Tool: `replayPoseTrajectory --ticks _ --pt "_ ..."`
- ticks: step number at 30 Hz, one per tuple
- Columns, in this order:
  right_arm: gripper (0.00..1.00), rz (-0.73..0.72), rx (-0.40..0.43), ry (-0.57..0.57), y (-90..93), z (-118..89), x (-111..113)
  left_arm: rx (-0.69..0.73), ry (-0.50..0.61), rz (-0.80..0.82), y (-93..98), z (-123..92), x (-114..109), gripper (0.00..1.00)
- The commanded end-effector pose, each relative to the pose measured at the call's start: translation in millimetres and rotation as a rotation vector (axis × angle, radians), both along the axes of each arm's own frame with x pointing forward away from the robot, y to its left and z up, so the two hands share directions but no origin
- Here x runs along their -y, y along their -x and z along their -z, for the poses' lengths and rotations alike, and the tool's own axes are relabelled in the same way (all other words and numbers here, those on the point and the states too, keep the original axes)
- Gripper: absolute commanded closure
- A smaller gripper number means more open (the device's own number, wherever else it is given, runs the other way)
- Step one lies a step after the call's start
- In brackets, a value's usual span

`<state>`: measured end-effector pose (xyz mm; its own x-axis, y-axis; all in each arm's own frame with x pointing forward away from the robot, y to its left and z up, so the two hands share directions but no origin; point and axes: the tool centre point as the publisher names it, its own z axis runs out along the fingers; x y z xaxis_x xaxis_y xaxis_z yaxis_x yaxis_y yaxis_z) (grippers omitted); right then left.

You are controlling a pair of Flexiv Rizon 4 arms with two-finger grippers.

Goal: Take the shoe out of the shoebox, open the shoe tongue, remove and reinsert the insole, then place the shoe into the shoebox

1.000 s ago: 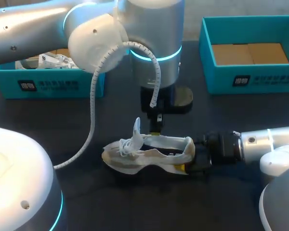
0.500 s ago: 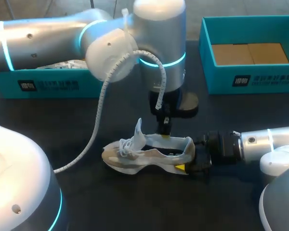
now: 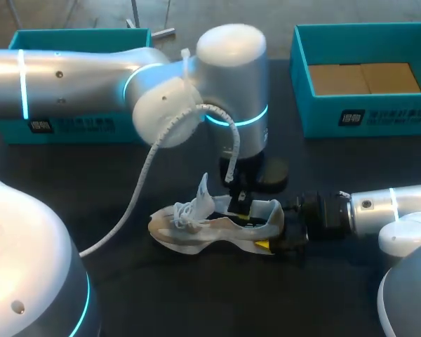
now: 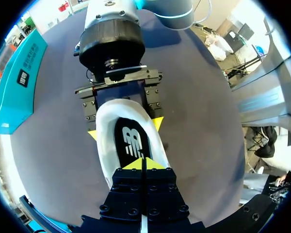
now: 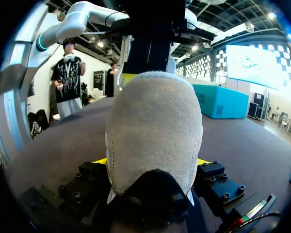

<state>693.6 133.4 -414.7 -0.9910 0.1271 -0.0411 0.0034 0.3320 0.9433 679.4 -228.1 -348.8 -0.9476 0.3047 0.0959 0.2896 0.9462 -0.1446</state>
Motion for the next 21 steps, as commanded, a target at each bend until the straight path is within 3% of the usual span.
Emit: replayPoseTrajectory --ticks 1,9,21 --pt "1.0 0.0 -0.001 0.006 -0.5 0 -2 0.003 0.017 -0.001 1.7 -1 -7 1.0" --pt "1.0 0.0 -0.001 0.006 -0.5 0 -2 0.003 0.017 -0.001 1.7 -1 -7 1.0" --pt "1.0 0.0 -0.001 0.006 -0.5 0 -2 -0.05 -0.026 -0.017 -9.4 30 1 1.0"
